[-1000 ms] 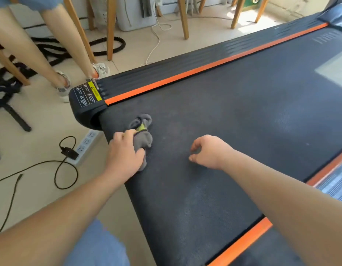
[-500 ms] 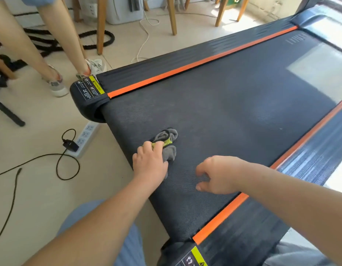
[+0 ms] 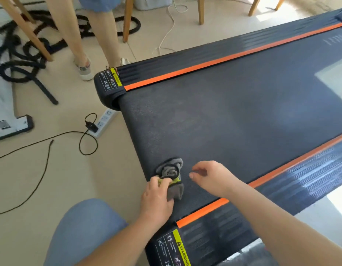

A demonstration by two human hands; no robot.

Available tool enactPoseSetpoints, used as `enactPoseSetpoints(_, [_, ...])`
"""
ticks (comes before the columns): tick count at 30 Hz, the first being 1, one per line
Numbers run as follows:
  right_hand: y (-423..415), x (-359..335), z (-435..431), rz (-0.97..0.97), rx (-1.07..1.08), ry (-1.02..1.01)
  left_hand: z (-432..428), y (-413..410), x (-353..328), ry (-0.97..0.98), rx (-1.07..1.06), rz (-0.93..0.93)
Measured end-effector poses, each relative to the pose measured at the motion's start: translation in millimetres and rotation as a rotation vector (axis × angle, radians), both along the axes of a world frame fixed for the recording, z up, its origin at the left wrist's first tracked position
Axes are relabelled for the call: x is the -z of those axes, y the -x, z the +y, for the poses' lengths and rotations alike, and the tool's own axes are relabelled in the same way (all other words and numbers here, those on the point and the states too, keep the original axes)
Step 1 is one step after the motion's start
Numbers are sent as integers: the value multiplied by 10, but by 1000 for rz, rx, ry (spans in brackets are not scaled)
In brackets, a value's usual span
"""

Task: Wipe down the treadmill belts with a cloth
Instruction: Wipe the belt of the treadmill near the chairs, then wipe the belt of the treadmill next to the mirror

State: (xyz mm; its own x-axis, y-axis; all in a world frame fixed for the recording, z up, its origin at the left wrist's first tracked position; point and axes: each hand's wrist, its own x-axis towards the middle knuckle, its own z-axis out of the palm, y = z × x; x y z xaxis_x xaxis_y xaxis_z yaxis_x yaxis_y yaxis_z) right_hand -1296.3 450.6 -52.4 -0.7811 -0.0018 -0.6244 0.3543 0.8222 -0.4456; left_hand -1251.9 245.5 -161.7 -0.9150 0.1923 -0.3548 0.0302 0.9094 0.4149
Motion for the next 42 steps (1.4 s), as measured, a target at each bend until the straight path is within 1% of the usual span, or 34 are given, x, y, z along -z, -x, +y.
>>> enactPoseSetpoints(2, [-6, -294, -45, -53, -9, 41, -105, -156, -333, -56, 36, -277])
enactPoseSetpoints(3, [-4, -488, -80, -74, -19, 53, -142, -180, -551, -66, 72, -371])
enactPoseSetpoints(4, [-2, -701, -125, -87, -36, 58, -164, -197, -798, -72, 86, -411])
enactPoseSetpoints(7, [17, -1401, -266, -102, -51, 45, -146, -212, -1694, -133, -2, -335])
enactPoseSetpoints(10, [-1, -2200, -391, -106, 53, 86, -120, -254, -2695, -259, -128, -289])
enactPoseSetpoints(12, [-46, -2747, -470, -79, 159, 132, -144, -276, -3338, -339, -221, -301])
enactPoseSetpoints(14, [-138, -3279, -532, -81, 309, 188, -188, -308, -3969, -428, -271, -332])
enactPoseSetpoints(17, [-329, -4032, -663, -171, 546, 292, -290, -322, -4830, -528, -284, -342])
enactPoseSetpoints(20, [-477, -4623, -847, -138, 733, 356, -437, -290, -5424, -566, -260, -331])
enactPoseSetpoints(22, [-551, -4940, -1019, -87, 822, 359, -584, -263, -5685, -590, -239, -351])
enactPoseSetpoints(23, [-599, -5054, -1106, -78, 866, 361, -663, -257, -5785, -630, -228, -403])
enactPoseSetpoints(24, [-658, -5146, -1181, -69, 915, 373, -728, -240, -5907, -700, -215, -496])
enactPoseSetpoints(26, [-808, -5294, -1291, -36, 1039, 469, -806, -214, -6155, -852, -241, -721])
enactPoseSetpoints(27, [-910, -5360, -1346, -13, 1094, 538, -835, -202, -6242, -901, -248, -771])
enactPoseSetpoints(28, [-1038, -5421, -1403, 19, 1150, 604, -868, -216, -6314, -906, -226, -760])
enactPoseSetpoints(29, [-1188, -5468, -1454, 63, 1210, 649, -882, -251, -6368, -901, -201, -752])
enactPoseSetpoints(30, [-1363, -5515, -1499, 120, 1289, 678, -882, -302, -6406, -853, -134, -739])
enactPoseSetpoints(31, [-1548, -5568, -1536, 173, 1363, 677, -855, -379, -6466, -799, -64, -752])
enactPoseSetpoints(33, [-1934, -5654, -1565, 238, 1451, 612, -756, -603, -6594, -706, 61, -787])
enactPoseSetpoints(38, [-3103, -5996, -1481, 248, 1693, 391, -375, -1465, -6894, -620, 285, -849])
enactPoseSetpoints(40, [-3670, -6055, -1497, 223, 1786, 378, -264, -1904, -6978, -591, 390, -842])
enactPoseSetpoints(42, [-4273, -6091, -1589, 242, 1874, 446, -167, -2393, -7015, -517, 525, -825])
